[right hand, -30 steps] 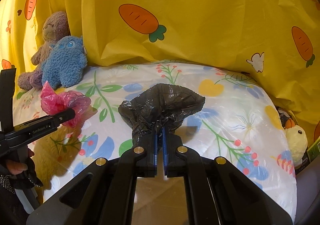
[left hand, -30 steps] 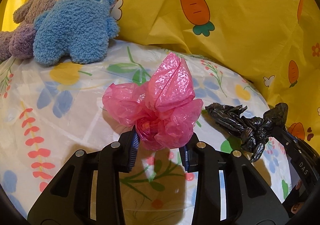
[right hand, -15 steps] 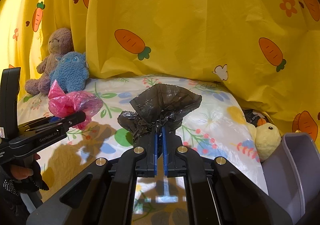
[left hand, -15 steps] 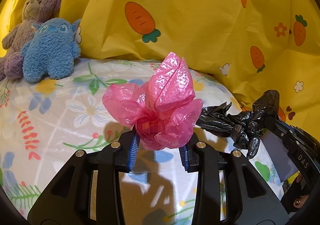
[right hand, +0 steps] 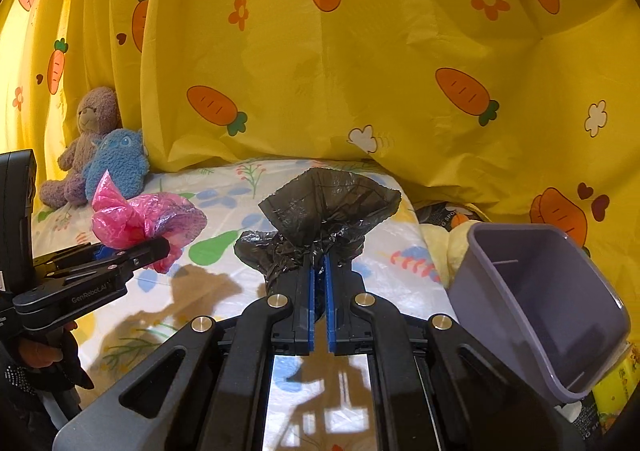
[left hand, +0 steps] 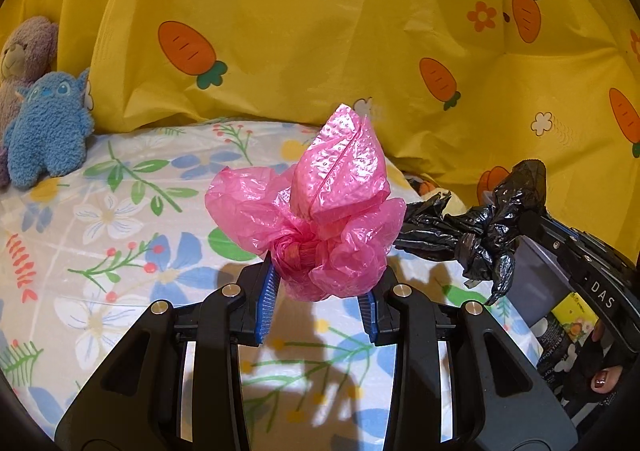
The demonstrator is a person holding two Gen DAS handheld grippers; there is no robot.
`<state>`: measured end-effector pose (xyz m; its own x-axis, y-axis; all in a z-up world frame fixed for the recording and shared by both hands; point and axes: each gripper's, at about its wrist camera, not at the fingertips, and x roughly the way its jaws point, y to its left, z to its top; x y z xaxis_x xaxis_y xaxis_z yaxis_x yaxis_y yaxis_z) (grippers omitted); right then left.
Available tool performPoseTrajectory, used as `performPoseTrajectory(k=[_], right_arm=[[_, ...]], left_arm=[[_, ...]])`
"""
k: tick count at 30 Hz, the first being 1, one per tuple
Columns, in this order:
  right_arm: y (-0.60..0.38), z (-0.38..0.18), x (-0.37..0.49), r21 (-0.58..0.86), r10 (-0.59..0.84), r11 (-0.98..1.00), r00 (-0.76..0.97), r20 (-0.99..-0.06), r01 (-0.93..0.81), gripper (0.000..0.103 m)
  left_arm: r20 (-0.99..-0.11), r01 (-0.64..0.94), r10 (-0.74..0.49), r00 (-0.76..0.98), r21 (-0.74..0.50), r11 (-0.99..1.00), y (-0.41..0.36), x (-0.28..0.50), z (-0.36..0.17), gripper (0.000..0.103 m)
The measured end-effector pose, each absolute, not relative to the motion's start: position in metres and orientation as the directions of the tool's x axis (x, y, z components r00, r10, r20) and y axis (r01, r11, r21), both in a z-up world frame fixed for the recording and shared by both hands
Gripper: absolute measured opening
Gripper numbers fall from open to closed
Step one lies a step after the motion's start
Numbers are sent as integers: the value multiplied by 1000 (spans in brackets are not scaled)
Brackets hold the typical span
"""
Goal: Collect trash
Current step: 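Carry the pink bag and black bag over the grey bin with both tools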
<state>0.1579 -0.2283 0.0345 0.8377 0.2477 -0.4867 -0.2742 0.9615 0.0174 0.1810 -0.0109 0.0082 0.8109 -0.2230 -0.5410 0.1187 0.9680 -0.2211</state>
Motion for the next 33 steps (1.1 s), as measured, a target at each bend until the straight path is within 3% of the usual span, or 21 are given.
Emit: performPoseTrajectory(k=[17, 24, 33], right_arm=[[-317, 46, 144, 46, 84, 996, 897, -434, -71, 5], [-360, 52, 139, 27, -76, 995, 917, -390, 94, 5], [-404, 38, 146, 20, -207, 971, 875, -437, 240, 5]], left_arm=[[-537, 312, -356, 764, -174, 934, -106, 193, 23, 34], [-516, 419, -462, 722, -205, 884, -150, 203, 37, 34], [-506, 518, -552, 662, -223, 826, -224, 223, 43, 34]])
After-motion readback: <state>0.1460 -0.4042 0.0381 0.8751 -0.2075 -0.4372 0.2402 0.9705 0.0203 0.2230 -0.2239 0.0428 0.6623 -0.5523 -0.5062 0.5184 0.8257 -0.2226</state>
